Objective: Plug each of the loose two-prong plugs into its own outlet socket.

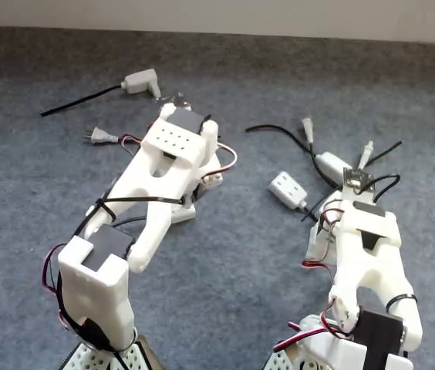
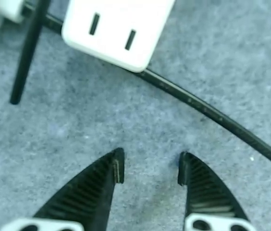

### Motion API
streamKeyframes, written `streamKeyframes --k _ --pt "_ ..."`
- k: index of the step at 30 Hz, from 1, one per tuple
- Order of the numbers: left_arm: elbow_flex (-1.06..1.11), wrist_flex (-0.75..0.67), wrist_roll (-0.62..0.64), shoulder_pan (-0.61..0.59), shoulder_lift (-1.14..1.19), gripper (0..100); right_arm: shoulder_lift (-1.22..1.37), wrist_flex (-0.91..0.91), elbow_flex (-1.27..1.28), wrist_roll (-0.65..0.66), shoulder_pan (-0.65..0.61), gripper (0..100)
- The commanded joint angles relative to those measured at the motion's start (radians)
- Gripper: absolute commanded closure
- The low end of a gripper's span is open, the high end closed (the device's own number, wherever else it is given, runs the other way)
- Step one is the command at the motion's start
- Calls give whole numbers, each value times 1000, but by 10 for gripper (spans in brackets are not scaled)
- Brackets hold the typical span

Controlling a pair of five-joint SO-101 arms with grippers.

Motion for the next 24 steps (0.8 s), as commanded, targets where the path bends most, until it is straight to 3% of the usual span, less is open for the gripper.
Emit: streamKeyframes --k 1,24 --pt "-4 -11 11 47 -7 993 4 -44 4 -11 -12 815" --pt "19 -29 11 -4 -5 993 4 -45 4 -9 -12 815"
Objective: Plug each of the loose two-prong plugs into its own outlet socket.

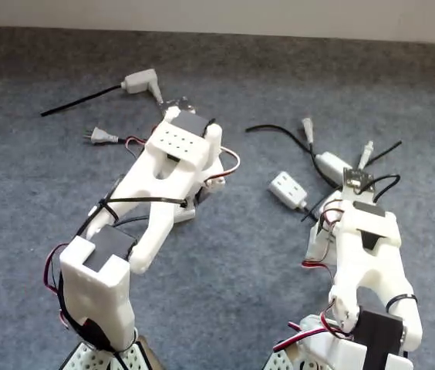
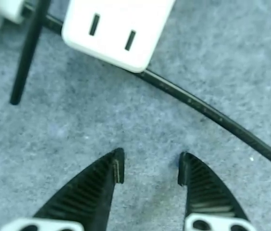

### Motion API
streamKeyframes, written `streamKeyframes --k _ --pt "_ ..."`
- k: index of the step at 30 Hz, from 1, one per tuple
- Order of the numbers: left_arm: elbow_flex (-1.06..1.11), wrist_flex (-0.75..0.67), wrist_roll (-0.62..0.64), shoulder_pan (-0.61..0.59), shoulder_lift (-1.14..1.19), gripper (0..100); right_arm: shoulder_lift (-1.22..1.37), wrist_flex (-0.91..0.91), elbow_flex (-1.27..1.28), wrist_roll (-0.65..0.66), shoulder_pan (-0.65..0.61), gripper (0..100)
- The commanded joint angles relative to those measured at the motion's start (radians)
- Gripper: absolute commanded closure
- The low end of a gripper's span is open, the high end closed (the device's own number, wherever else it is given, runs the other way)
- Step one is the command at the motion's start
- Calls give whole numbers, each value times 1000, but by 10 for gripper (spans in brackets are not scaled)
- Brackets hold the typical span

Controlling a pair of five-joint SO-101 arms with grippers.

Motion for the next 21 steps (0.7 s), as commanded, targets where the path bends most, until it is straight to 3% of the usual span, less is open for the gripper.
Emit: streamKeyframes --k 1,9,21 --pt "4 -18 11 -8 -5 993 4 -42 4 -9 -12 815" --pt "53 -12 5 -8 -5 993 5 -42 4 -9 -12 815" --pt "122 -17 -140 -12 -5 989 5 -64 5 -9 -13 815"
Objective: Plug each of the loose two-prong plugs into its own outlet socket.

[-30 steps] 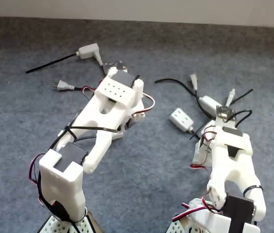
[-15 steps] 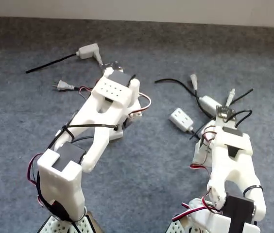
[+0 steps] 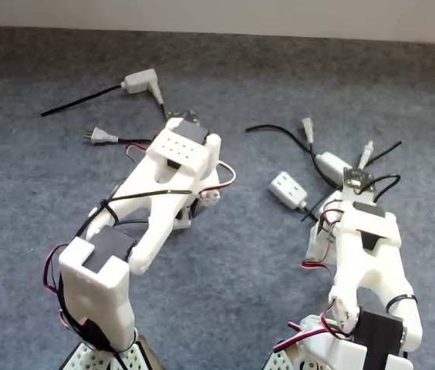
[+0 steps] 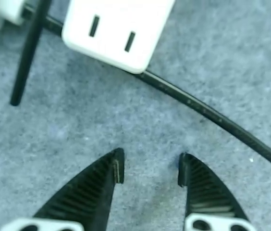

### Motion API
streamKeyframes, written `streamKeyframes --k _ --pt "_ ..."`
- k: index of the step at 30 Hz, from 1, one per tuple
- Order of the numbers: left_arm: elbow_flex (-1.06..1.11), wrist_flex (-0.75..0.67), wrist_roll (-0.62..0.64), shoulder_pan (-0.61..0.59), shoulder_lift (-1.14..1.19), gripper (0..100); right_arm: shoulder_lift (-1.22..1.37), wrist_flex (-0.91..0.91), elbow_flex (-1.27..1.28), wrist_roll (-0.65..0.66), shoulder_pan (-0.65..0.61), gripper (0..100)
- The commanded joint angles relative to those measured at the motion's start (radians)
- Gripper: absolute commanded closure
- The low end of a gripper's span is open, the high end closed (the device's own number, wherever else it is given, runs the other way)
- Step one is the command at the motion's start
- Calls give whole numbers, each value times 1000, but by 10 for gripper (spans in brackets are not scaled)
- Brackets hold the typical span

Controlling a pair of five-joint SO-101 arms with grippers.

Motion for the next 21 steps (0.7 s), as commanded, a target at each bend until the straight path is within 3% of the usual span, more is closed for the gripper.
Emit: streamKeyframes --k 1,7,12,15,21 --pt "12 -5 -26 -22 -2 989 5 -50 2 -9 -13 815" --pt "-8 -5 -127 -111 183 989 5 -50 4 -9 -13 815" --pt "-213 91 -189 -197 433 989 5 -50 4 -9 -13 815" --pt "-389 229 -269 -191 547 989 5 -48 4 -9 -13 815" --pt "-469 244 -354 -182 568 923 5 -48 4 -9 -13 815"
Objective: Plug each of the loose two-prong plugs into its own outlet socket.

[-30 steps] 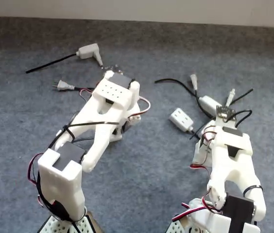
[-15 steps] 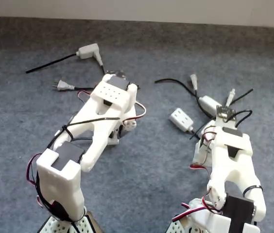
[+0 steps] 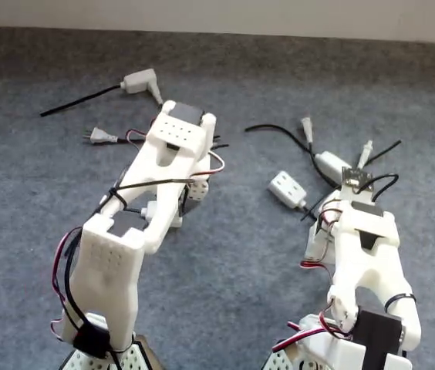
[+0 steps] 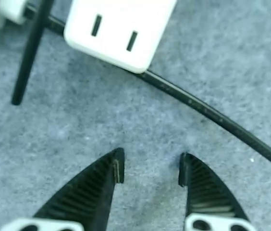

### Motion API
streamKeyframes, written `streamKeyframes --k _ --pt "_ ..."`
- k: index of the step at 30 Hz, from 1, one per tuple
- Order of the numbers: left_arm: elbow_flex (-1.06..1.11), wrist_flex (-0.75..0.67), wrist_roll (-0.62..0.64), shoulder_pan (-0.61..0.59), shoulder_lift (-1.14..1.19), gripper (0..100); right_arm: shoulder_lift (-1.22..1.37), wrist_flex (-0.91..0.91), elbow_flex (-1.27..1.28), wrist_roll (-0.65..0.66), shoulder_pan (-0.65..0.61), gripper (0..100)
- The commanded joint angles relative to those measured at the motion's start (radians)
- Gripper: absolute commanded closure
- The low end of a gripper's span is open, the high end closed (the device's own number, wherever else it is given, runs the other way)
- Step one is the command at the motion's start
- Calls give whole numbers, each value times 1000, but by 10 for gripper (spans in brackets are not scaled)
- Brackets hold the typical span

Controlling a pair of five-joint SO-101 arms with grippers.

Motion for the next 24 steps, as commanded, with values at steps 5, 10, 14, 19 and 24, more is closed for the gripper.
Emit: streamKeyframes --k 5,10,14,19,24 --pt "-7 3 -107 -42 -70 861 5 -47 1 -9 -13 815" --pt "-13 3 -187 -51 -203 838 5 -48 1 -9 -13 815" --pt "-10 3 -358 -51 -325 832 5 -48 1 -9 -13 815" --pt "-8 3 -512 -51 -461 832 5 -48 1 -9 -13 815" --pt "18 6 -773 -51 -541 832 5 -48 1 -9 -13 815"
